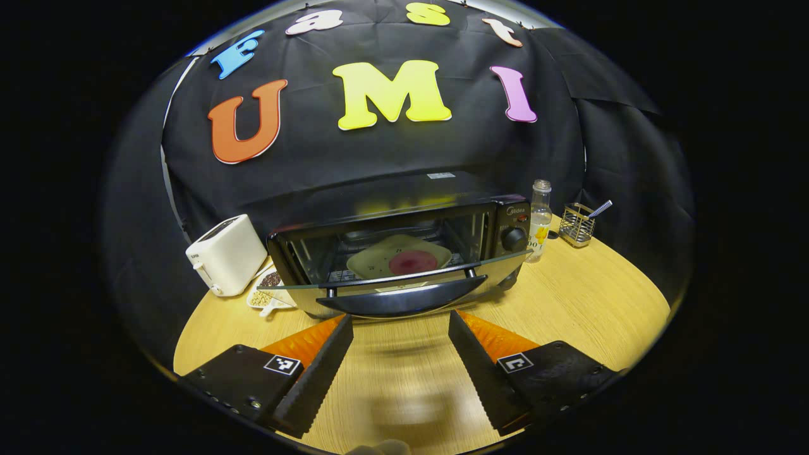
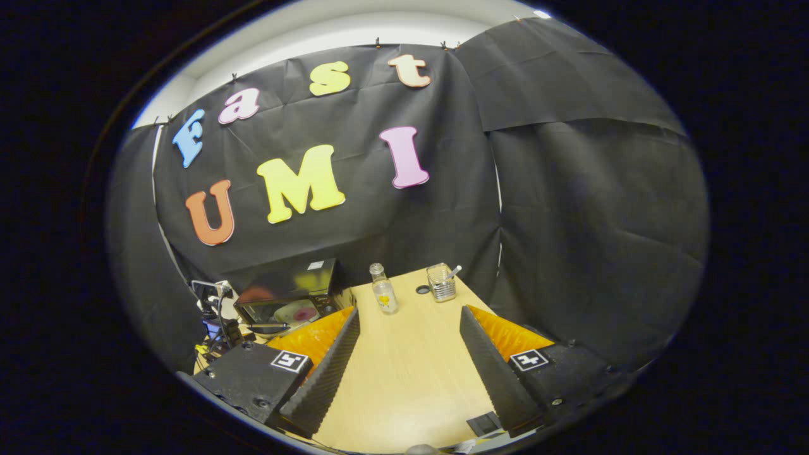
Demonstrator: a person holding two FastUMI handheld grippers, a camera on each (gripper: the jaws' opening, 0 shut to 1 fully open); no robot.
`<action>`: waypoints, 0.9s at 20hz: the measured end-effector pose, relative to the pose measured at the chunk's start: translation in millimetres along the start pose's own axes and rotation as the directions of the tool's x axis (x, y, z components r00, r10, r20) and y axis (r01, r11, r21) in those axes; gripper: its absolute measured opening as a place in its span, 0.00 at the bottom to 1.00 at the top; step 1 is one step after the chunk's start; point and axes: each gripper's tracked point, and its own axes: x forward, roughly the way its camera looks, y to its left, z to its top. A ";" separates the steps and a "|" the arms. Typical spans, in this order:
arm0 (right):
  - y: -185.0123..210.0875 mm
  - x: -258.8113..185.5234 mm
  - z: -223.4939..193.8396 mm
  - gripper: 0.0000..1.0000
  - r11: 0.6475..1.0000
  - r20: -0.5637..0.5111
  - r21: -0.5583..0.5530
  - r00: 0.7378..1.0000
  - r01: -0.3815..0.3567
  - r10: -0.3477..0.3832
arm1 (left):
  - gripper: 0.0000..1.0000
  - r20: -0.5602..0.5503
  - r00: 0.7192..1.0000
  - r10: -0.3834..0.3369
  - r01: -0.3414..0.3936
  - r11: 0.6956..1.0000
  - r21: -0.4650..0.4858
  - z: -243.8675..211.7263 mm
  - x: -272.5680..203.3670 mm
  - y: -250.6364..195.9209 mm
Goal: Open the electric oven with the left hand, put the food in, and close the electric oven.
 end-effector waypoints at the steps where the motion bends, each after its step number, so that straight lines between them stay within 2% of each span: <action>1: -0.5 0.4 1.2 1.00 1.000 0.002 0.006 1.000 0.002 -0.002 | 0.97 0.006 1.000 -0.002 0.002 1.000 0.007 4.1 1.7 -0.4; 5: -1.9 0.0 6.7 1.00 1.000 0.008 0.002 1.000 0.008 -0.008 | 0.96 0.042 0.999 -0.011 0.010 0.999 0.035 24.3 13.5 -4.5; 11: -1.5 -0.9 14.9 1.00 1.000 0.022 -0.017 1.000 0.014 -0.013 | 0.97 0.058 0.998 -0.006 0.006 1.000 0.009 40.8 24.9 -3.5; 18: 2.8 1.1 11.5 1.00 1.000 0.011 -0.023 1.000 0.001 -0.001 | 0.97 0.035 0.999 -0.002 0.003 1.000 -0.023 32.0 24.7 -0.5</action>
